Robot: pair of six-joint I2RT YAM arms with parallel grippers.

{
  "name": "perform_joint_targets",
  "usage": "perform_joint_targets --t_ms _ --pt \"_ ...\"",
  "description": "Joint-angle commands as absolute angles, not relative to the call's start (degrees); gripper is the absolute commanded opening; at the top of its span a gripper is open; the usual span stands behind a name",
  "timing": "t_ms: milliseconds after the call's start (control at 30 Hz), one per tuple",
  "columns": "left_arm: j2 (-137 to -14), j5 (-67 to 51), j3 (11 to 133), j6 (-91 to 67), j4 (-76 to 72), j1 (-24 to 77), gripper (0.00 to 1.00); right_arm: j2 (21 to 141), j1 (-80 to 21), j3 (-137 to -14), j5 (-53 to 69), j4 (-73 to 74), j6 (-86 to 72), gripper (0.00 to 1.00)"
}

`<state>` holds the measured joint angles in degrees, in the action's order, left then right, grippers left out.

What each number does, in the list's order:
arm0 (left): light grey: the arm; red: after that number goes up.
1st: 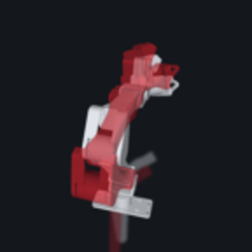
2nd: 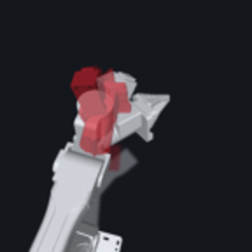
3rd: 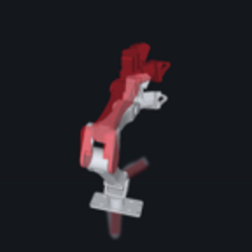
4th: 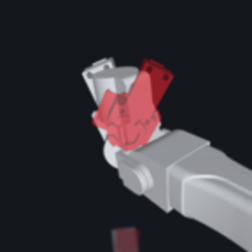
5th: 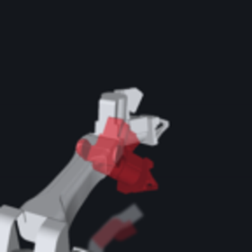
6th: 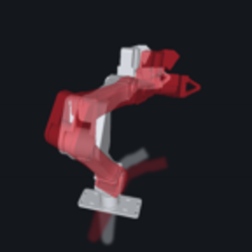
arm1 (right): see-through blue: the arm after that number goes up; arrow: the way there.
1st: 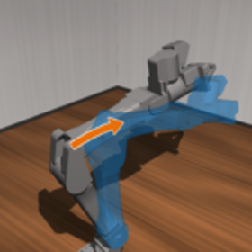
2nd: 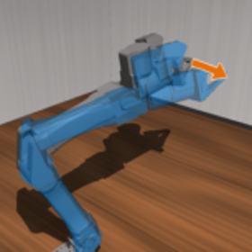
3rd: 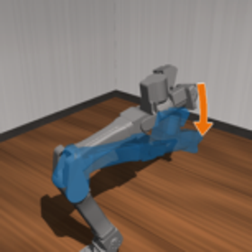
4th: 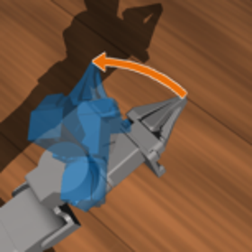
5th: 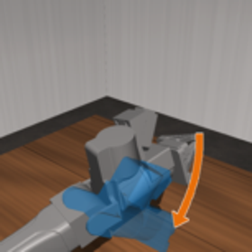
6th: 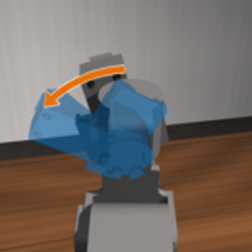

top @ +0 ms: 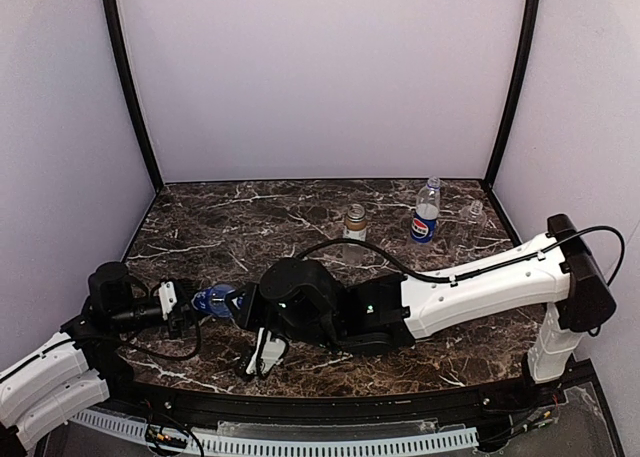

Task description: Unscrew the bottle caps

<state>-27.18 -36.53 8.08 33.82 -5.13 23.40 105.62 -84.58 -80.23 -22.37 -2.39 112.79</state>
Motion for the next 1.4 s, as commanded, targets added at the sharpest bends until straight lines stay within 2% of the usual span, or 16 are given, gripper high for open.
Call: perform_joint_targets --t_ms 0,33,67,100,133,167,400,767,900,1067,1233,1367 --pt "-26.72 -42.34 8.68 28.67 -7.82 24.08 0.25 103.9 -85.34 -79.18 -17.48 -15.19 120.21 0.4" --pt "-26.72 -42.29 8.7 28.7 -7.82 24.08 0.25 103.89 -85.33 -79.22 -17.48 -15.16 118.34 0.57" --pt "-26.72 -42.28 8.7 28.68 -7.82 24.08 0.25 103.89 -85.34 -79.46 -17.83 -14.63 116.44 0.67" --pt "-26.78 -42.12 8.7 28.55 -7.87 24.13 0.25 103.81 -85.3 -79.26 -17.98 -15.09 114.43 0.85" --pt "-26.8 -42.11 8.7 28.47 -7.89 24.1 0.25 103.41 -85.34 -78.98 -18.06 -15.6 112.61 0.97" --pt "-26.8 -41.9 8.7 28.3 -8.01 24.09 0.25 102.99 -85.34 -78.71 -18.2 -15.75 110.89 0.98" --pt "-27.23 -39.78 8.62 27.13 -9.3 24.0 0.25 98.98 -85.48 -77.67 -17.3 -10.0 87.95 0.98" --pt "-27.17 -37.11 8.79 23.86 -11.77 23.95 0.26 93.47 -84.1 -79.53 -12.91 -10.92 50.85 0.99" --pt "-26.38 -36.89 9.06 23.05 -12.72 23.84 0.26 91.91 -81.16 -81.59 -12.44 -9.81 32.14 0.99" --pt "-25.34 -36.76 10.59 20.58 -13.94 23.66 0.27 90.28 -73.99 -80.52 2.92 -7.04 11.37 0.99" --pt "-24.67 -38.01 11.89 18.27 -13.5 23.57 0.27 92.96 -72.1 -80.37 8.38 -7.43 5.17 0.98" --pt "-24.46 -38.53 11.68 18.06 -13.64 23.55 0.27 97.16 -71.68 -83.05 10.94 -8.22 3.34 0.93"
